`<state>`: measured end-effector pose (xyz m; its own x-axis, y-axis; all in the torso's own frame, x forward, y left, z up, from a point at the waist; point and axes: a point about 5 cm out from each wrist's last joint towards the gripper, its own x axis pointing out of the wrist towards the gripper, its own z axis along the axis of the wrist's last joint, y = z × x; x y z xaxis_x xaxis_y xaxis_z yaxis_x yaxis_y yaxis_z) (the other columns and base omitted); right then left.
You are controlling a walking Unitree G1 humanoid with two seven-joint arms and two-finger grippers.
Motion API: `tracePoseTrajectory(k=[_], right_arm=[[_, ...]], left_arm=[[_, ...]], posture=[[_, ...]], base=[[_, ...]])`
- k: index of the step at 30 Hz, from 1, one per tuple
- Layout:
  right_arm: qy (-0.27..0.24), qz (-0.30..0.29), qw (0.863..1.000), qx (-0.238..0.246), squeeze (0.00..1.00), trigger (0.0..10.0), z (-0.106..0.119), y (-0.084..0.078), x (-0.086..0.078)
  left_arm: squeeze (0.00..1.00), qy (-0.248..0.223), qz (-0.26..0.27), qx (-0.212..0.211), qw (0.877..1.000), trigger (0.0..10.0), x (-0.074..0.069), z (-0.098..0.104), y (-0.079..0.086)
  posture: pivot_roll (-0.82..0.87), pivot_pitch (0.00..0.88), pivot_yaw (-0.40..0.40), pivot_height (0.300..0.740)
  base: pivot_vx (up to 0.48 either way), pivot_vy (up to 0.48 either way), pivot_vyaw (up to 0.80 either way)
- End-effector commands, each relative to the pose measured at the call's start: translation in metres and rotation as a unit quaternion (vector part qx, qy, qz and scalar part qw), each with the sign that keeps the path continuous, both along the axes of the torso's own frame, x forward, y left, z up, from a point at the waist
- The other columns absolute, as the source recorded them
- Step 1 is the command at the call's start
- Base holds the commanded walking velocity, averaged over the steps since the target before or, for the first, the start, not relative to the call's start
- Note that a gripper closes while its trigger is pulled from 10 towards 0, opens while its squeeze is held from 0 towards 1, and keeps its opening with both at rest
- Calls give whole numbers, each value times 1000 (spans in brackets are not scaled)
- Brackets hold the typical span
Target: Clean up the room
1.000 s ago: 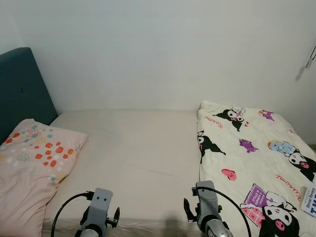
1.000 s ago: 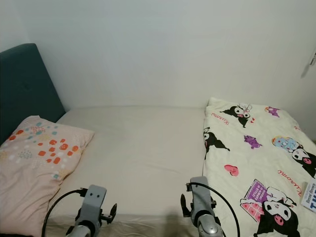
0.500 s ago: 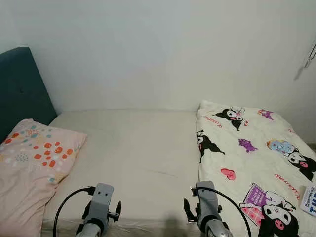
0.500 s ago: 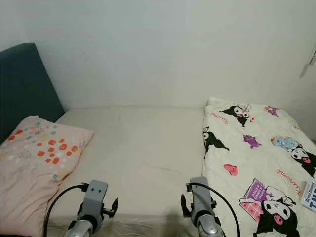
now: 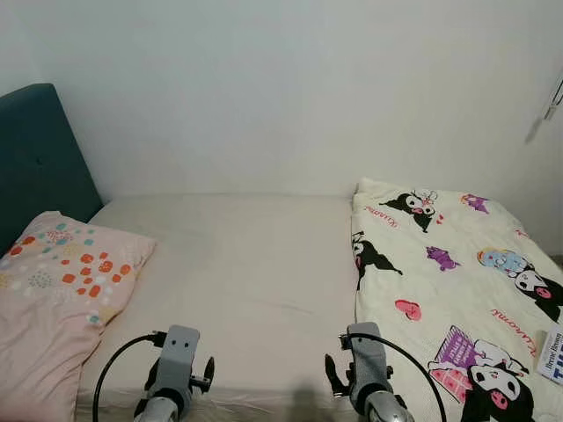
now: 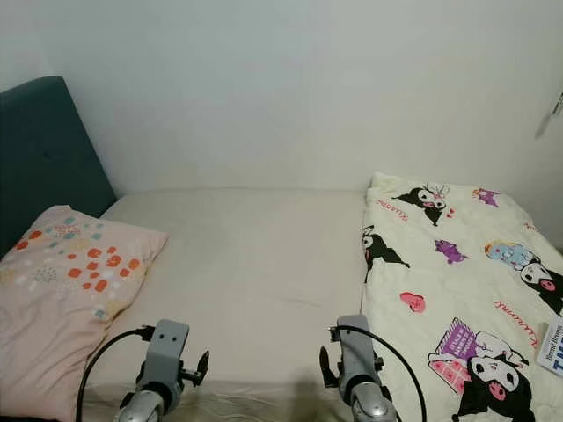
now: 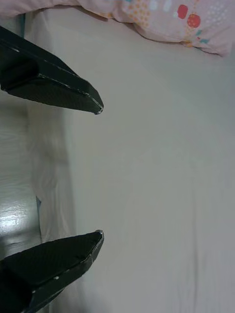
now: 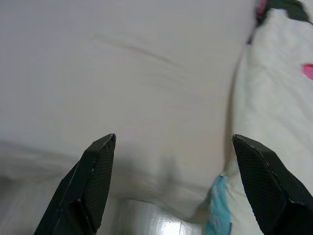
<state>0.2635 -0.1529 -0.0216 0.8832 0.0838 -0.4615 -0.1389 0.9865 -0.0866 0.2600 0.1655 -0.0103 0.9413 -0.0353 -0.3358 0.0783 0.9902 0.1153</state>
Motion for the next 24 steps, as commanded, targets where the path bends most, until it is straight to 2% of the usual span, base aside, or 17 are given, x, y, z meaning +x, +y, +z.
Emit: tracePoseTrajectory(k=[1,11,24], right_arm=[[4,1,1000,8,0,10000,-1,2,-1],[-20,-21,999,14,0,10000,2,-1,-1],[-22,-25,999,21,0,10000,5,-1,3]], left_arm=[[0,9,13,-1,1000,10000,0,-2,3],[0,16,5,4,1000,10000,-2,-4,3],[0,12,3,6,1000,10000,-3,-3,6]], posture=[[-50,31,-22,740],[-54,29,-3,740],[-37,19,6,740]], base=[[0,0,0],[0,0,0],[0,0,0]])
